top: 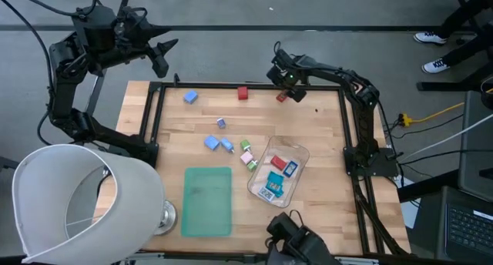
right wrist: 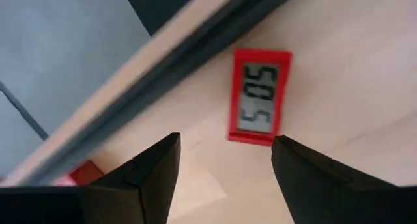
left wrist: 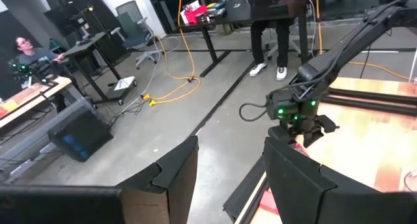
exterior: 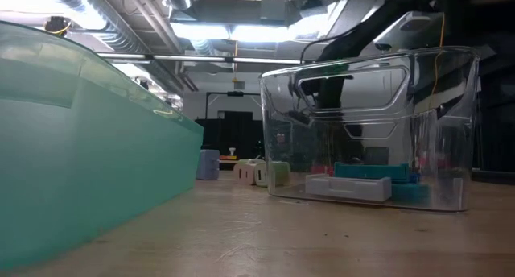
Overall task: Pick & Place Office items
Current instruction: Put the red digital clock into the transparent bin
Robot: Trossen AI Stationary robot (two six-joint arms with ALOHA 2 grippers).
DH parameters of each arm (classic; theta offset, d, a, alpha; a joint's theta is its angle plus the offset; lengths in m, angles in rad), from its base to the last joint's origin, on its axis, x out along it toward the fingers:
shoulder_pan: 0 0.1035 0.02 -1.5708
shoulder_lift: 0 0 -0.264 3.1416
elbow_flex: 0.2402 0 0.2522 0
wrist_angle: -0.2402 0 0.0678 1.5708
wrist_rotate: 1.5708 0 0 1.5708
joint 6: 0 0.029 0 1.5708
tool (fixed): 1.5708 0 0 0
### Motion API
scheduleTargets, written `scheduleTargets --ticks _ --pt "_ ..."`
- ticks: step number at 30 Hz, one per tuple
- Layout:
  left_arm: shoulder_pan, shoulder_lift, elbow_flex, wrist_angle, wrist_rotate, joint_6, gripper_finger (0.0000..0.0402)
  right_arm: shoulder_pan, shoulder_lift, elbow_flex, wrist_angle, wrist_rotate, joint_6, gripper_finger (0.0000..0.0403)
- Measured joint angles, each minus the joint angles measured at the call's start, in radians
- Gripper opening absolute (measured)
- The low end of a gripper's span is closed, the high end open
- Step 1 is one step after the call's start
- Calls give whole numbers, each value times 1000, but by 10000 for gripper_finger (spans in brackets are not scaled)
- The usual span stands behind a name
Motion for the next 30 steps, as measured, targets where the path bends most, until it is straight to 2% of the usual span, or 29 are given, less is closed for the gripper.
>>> scheduleTargets --ticks 7,16,22,30 --pt "0 0 0 -1 0 -7 171 -53 2 0 -69 -11 -81 239" --pt "0 0 0 0 -1 -10 171 -74 13 0 -42 -15 -98 239" --pt "0 0 0 -4 -1 -10 171 -66 73 0 -27 -103 -105 240" --pt "0 0 0 -15 -9 -9 171 -50 122 1 36 -133 -102 239"
